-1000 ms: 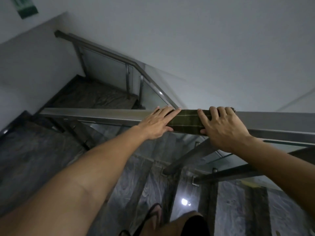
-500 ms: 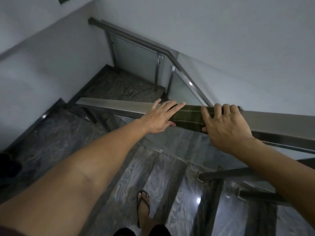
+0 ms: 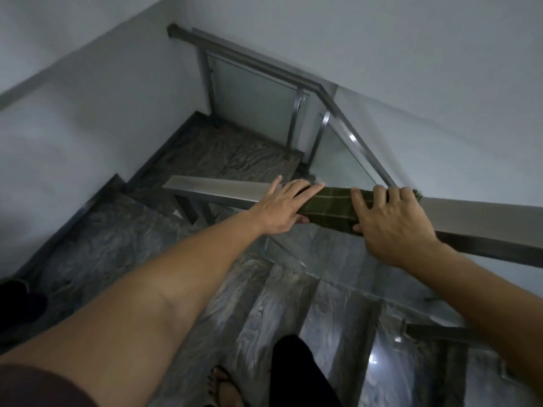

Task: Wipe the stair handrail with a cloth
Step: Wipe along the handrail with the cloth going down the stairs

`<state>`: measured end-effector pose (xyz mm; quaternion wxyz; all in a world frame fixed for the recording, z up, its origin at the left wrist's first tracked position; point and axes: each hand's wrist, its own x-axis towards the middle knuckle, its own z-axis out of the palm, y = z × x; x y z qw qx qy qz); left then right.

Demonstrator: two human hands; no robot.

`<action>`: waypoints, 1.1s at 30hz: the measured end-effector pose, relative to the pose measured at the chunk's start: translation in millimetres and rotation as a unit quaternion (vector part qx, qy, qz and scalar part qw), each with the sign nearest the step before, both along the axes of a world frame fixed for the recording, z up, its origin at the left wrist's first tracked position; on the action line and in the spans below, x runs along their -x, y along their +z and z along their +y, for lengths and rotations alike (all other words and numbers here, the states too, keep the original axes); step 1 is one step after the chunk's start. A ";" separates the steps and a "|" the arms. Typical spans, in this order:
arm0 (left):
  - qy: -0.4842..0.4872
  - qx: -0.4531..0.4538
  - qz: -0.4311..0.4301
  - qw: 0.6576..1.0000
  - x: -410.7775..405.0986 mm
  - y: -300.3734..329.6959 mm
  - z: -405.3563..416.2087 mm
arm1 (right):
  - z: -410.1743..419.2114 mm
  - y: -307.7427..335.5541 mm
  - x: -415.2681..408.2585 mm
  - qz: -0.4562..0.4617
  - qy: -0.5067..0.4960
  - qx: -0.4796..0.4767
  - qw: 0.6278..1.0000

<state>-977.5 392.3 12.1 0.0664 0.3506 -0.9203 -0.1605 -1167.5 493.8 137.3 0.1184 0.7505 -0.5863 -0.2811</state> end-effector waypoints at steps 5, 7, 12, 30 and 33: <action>0.002 0.007 0.019 1.000 -54.6 -51.3 -38.2 | -35.3 -48.9 -56.8 0.026 -0.008 0.025 0.999; 0.008 0.005 0.013 1.000 -79.5 -68.2 -51.5 | -50.9 -67.6 -82.3 0.025 -0.005 0.020 0.999; -0.003 -0.006 0.018 1.000 -128.3 -104.7 -84.7 | -82.3 -105.8 -131.3 0.029 -0.006 0.027 0.999; -0.062 -0.012 0.032 0.997 -289.7 -228.5 -193.9 | -183.2 -235.3 -285.2 0.032 -0.016 0.042 0.998; -0.074 0.003 0.046 0.996 -310.4 -256.5 -211.4 | -193.4 -256.0 -308.6 0.036 -0.018 0.064 0.997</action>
